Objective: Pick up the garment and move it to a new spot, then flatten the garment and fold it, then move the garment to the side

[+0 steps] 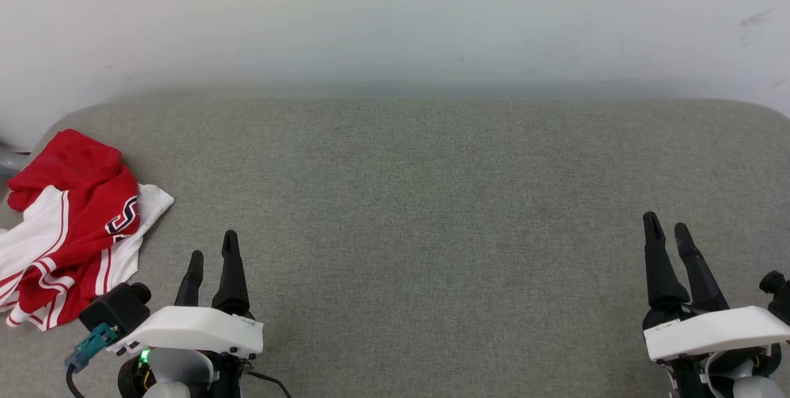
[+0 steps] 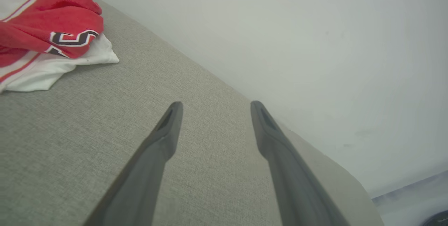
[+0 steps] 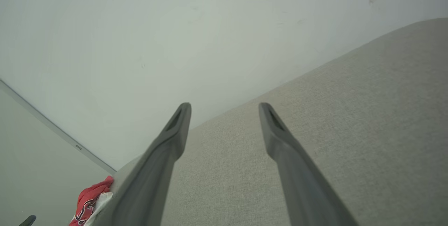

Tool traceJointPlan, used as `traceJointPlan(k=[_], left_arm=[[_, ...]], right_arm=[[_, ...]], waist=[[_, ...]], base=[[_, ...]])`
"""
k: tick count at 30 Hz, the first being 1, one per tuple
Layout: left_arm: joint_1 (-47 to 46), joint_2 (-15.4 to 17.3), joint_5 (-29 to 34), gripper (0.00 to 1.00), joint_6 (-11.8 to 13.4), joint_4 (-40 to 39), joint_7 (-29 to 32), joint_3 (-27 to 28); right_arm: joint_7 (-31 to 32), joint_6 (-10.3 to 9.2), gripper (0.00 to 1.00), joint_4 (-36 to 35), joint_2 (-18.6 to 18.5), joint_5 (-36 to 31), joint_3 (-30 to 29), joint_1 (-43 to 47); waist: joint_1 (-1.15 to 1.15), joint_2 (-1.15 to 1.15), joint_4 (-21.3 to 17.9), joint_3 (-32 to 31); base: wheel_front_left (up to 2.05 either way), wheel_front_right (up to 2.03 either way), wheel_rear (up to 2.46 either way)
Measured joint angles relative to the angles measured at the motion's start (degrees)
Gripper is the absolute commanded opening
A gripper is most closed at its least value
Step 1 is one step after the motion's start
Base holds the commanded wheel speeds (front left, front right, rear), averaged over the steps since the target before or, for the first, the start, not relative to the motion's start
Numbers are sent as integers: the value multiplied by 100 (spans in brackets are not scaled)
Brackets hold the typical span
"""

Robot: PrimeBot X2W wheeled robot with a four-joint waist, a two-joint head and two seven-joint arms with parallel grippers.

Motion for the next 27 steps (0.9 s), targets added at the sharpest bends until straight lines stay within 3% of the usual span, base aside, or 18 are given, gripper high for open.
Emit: traceJointPlan(k=[27], left_arm=[[125, 191, 1763, 100, 443, -160, -442, -487]], right_arm=[[-446, 1, 100, -203, 0, -1912, 76, 161]], waist=[[0, 0, 7, -45]], base=[[0, 0, 0]])
